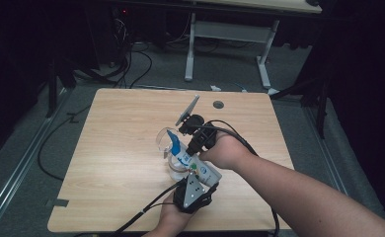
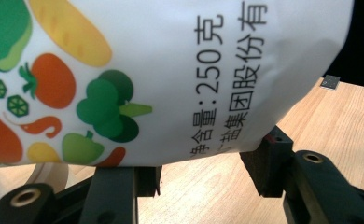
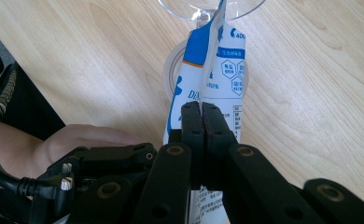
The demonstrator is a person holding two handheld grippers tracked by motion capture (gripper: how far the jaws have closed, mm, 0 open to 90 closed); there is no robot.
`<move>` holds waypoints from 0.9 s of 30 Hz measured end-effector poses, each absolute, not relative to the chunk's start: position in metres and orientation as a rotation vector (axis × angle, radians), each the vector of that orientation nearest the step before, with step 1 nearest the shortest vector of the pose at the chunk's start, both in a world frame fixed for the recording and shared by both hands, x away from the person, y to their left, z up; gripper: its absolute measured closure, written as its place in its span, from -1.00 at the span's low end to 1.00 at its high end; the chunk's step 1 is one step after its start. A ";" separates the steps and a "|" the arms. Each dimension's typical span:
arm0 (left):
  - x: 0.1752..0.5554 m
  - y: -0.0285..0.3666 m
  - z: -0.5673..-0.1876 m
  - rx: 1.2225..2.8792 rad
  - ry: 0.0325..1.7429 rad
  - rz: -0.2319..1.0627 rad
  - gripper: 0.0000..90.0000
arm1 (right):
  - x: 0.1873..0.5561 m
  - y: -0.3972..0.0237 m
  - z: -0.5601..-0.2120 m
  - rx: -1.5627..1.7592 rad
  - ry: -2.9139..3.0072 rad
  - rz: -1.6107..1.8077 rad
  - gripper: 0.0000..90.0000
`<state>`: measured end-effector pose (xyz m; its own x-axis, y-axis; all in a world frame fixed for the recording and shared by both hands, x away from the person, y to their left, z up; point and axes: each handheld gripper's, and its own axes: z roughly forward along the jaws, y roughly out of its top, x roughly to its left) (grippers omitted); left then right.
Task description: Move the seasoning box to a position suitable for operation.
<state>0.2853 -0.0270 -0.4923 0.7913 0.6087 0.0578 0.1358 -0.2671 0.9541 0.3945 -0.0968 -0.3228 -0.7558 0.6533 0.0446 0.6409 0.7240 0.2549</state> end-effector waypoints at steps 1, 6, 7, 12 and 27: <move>0.285 -0.027 -0.492 1.811 0.574 0.504 0.18 | 0.394 -0.097 -0.323 1.081 2.871 0.399 0.99; 0.285 -0.028 -0.492 1.812 0.572 0.504 0.18 | 0.393 -0.095 -0.324 1.087 2.865 0.398 0.99; 0.285 -0.028 -0.492 1.811 0.572 0.506 0.18 | 0.393 -0.095 -0.324 1.090 2.865 0.393 0.99; 0.285 -0.028 -0.493 1.815 0.571 0.511 0.18 | 0.393 -0.094 -0.325 1.094 2.867 0.394 0.98; 0.285 -0.028 -0.493 1.821 0.573 0.520 0.19 | 0.394 -0.095 -0.326 1.094 2.867 0.388 0.94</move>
